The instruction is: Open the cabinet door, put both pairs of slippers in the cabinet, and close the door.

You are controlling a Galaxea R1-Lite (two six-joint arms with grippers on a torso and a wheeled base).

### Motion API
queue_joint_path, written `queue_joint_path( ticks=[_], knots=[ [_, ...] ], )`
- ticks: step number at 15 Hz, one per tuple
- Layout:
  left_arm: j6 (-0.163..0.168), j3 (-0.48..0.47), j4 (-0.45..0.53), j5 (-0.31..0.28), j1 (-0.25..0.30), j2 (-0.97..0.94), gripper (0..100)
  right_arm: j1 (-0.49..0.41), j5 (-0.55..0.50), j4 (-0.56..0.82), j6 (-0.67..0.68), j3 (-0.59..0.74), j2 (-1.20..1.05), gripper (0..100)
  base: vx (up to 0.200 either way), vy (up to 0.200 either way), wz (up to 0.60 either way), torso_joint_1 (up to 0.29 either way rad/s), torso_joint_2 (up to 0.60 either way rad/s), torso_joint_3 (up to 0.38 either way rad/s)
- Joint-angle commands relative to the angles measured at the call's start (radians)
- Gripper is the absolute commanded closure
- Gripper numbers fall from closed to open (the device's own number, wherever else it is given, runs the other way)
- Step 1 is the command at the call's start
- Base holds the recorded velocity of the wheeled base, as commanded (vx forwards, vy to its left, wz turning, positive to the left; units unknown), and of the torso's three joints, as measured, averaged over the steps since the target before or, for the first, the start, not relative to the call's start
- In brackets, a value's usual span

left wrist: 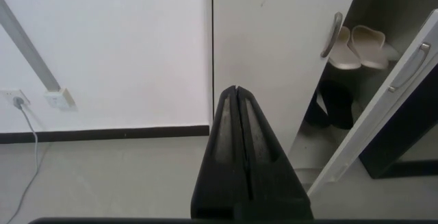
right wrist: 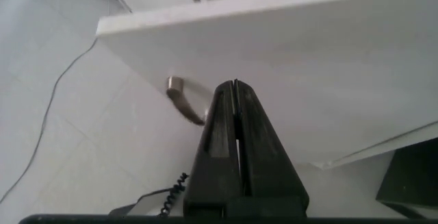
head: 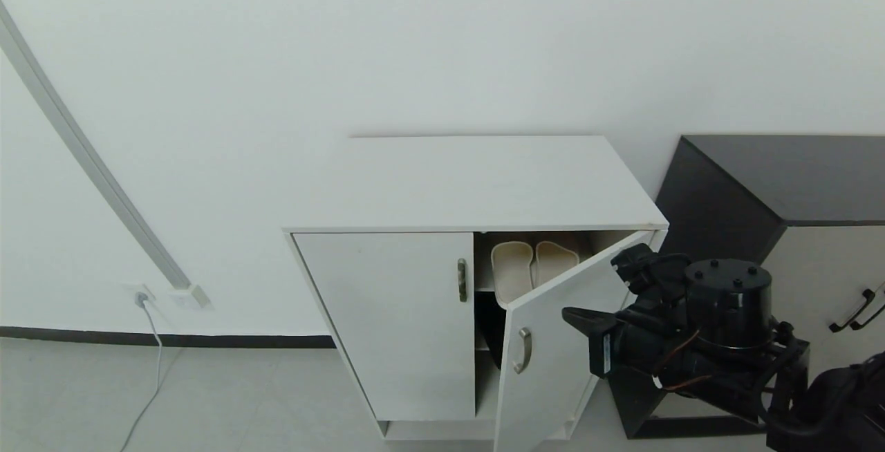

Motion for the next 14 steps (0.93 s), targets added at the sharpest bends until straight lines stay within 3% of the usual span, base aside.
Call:
queue_joint_path(
  ticks=[1,14],
  knots=[
    [0.000,0.000,0.000,0.000,0.000,0.000,100,0.001,-0.001,-0.001,0.000,-0.040,0.025,100,0.000,0.000,0.00,0.000,0.00,0.000],
    [0.000,0.000,0.000,0.000,0.000,0.000,100,-0.039,-0.001,-0.002,0.000,-0.238,0.214,100,0.000,0.000,0.00,0.000,0.00,0.000]
  ],
)
